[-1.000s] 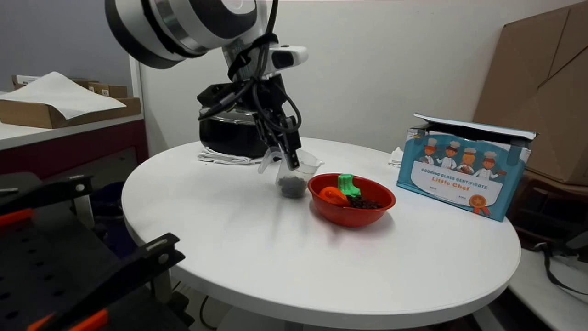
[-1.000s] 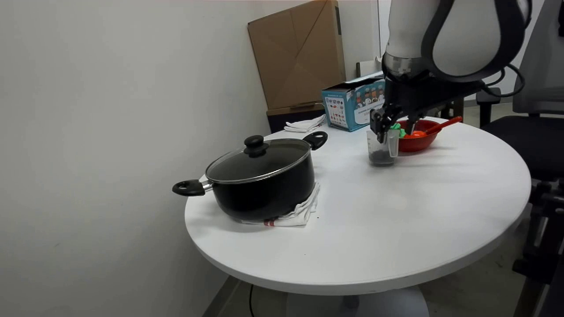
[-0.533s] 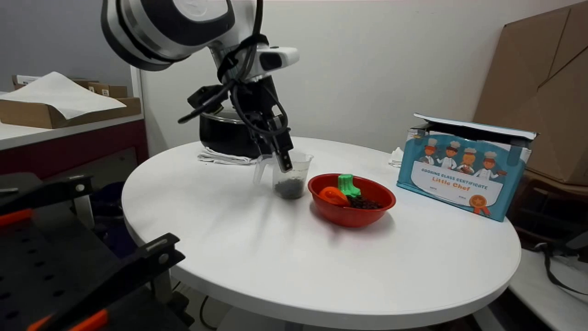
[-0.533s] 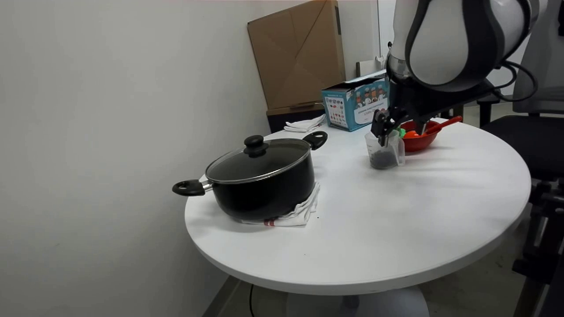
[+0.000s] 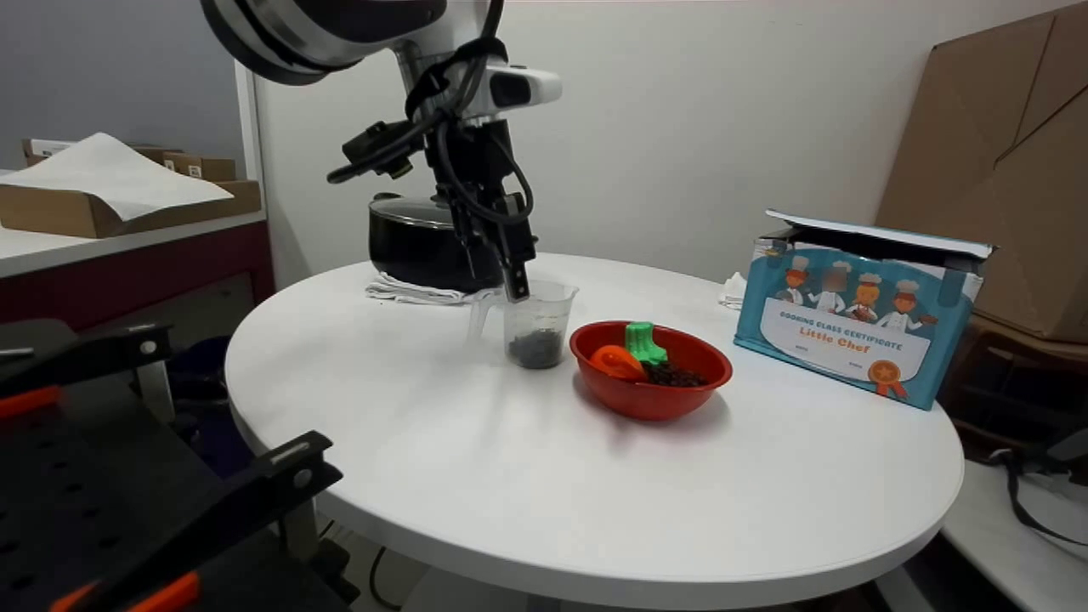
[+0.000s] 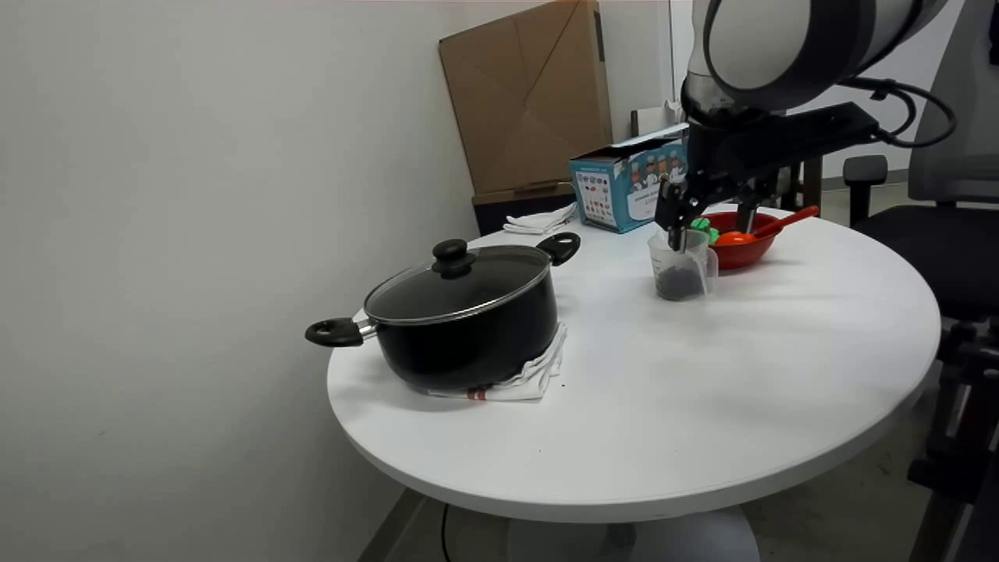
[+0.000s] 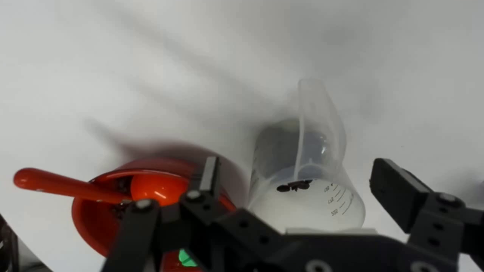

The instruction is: Pour some of the contents in the clear jug into the red bowl

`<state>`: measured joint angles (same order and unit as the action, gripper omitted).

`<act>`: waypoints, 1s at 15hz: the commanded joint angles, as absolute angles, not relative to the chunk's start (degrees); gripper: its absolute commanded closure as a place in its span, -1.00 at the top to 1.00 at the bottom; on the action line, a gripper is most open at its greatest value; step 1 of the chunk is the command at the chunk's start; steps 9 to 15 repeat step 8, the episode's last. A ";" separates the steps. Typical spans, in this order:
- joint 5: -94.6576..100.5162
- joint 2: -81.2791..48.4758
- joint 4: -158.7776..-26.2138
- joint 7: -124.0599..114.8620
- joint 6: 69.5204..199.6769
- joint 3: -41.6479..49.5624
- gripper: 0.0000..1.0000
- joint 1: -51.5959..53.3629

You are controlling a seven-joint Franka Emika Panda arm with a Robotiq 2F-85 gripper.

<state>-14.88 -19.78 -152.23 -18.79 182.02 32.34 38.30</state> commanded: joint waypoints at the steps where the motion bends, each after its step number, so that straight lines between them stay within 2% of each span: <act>1: -11.75 -7.43 -153.90 -13.34 172.08 32.96 1.00 36.20; 4: -9.80 -0.78 -152.67 -11.40 162.58 34.95 1.00 36.73; 5: -11.65 -7.33 -151.99 -13.63 168.16 33.69 1.00 37.10; 6: -8.24 -4.50 -151.91 -14.97 166.12 23.85 1.00 26.09; 15: -9.90 -1.92 -151.99 -12.65 163.79 23.50 1.00 25.38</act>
